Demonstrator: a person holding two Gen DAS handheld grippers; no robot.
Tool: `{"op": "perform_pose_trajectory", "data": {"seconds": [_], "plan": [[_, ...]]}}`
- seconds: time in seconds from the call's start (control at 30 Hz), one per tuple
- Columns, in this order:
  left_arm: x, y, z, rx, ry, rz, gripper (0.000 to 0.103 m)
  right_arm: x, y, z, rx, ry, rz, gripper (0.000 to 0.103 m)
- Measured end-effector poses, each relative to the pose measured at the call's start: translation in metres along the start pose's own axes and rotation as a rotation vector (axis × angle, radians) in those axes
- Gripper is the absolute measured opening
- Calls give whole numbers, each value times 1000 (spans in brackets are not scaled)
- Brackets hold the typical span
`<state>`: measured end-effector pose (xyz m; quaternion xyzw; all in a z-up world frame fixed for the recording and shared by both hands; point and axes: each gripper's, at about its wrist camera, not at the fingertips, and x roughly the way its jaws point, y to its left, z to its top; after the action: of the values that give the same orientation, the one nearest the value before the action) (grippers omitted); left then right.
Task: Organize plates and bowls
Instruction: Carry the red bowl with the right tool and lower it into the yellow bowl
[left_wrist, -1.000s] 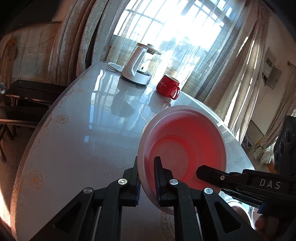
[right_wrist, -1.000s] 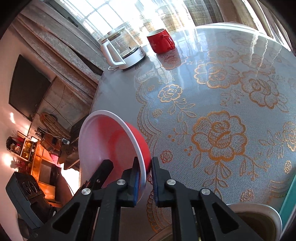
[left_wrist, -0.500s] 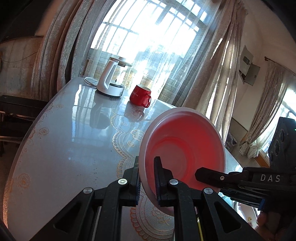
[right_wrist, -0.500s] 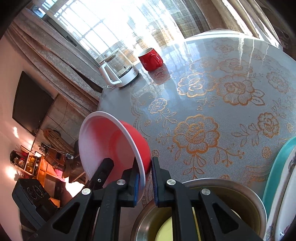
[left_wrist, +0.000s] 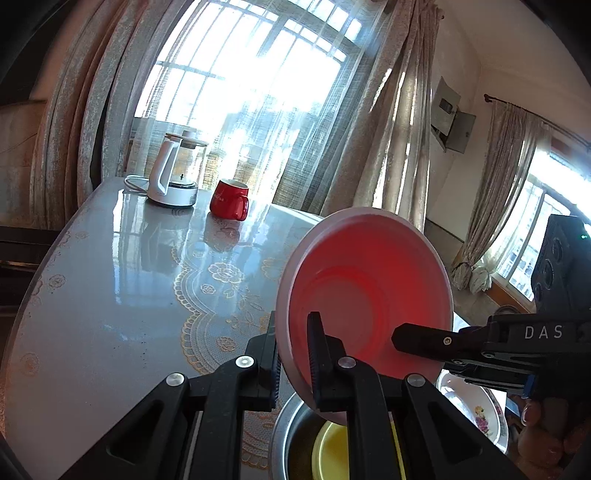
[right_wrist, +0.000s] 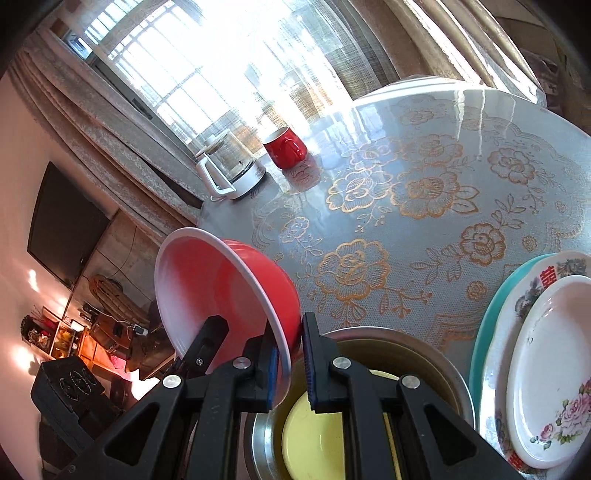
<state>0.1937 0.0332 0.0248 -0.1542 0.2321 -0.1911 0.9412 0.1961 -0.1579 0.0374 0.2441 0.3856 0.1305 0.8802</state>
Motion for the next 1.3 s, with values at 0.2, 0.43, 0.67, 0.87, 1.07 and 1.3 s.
{"op": "perform_pose_trajectory", "data": {"seconds": [0.2,0.43,0.67,0.87,1.07,1.3], "plan": [[-3,-14,-9,31,31,-35,13,-14,-15,-10,20,5,-17,12],[-20,-40,-17,73,51,14,13,-23,-30,-25,35,28,2,12],[-30,-58,-29,118,91,90,13,-30,-40,-35,51,36,27,12],[-34,-58,-43,106,129,110,13,-32,-47,-42,65,45,40,12],[-39,-65,-49,118,143,122,13,-36,-51,-46,69,50,55,12],[-38,-67,-54,106,178,114,13,-40,-56,-49,72,56,61,13]]}}
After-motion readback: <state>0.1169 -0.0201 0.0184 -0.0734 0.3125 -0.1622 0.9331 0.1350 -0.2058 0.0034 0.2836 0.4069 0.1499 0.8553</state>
